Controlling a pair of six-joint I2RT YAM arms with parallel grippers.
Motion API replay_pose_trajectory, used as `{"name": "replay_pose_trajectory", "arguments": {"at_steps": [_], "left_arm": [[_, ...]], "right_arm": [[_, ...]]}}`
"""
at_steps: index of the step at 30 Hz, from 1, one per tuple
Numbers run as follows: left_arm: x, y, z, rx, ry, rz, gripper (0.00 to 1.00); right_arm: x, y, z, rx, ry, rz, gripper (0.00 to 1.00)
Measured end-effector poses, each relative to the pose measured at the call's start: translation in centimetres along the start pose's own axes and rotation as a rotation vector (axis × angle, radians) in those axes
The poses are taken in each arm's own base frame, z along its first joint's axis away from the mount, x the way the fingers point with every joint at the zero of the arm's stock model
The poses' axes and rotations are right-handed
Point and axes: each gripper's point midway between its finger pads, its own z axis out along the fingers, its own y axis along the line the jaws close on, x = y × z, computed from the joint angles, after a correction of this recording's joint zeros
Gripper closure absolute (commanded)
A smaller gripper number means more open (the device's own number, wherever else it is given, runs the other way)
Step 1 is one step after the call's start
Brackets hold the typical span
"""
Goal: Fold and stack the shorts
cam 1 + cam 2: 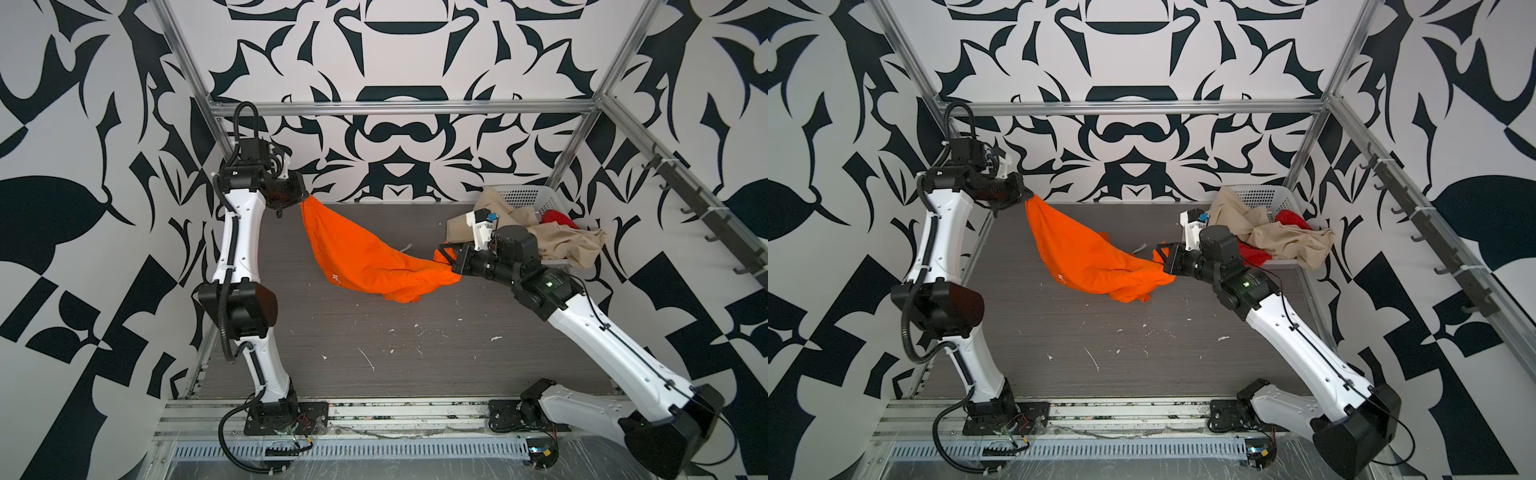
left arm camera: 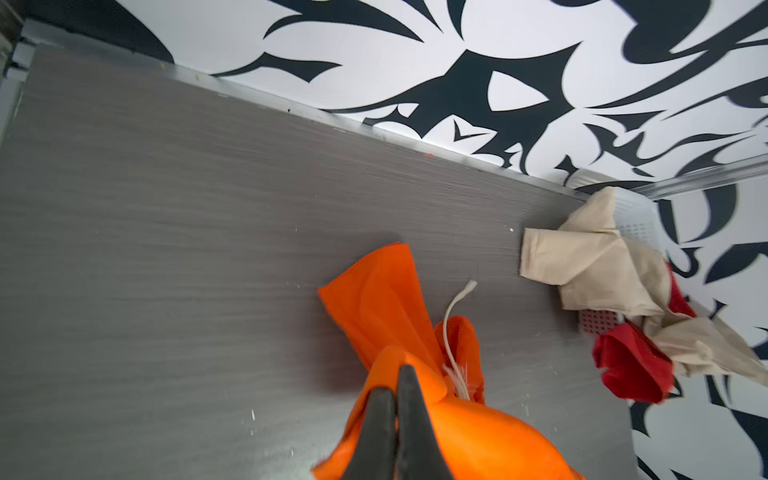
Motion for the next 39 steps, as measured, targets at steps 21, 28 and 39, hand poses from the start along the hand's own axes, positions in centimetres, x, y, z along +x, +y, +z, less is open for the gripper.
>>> {"name": "replay_pose_trajectory", "arguments": {"at_steps": [21,28,39], "left_arm": [[11.5,3.1,11.4,-0.115,0.267,-0.077,0.5],[19.0,1.5,3.2,-0.095,0.218,-0.165,0.53],[32.0,6.1,5.4,-0.225,0.437,-0.48,0.58]], "right_arm": [[4.6,-14.6,6.4,0.512,0.113,0.182,1.0],[4.6,-14.8,6.4,0.522,0.116,0.156,1.0],[4.5,-14.6,6.4,0.508,0.119,0.144,1.0]]}}
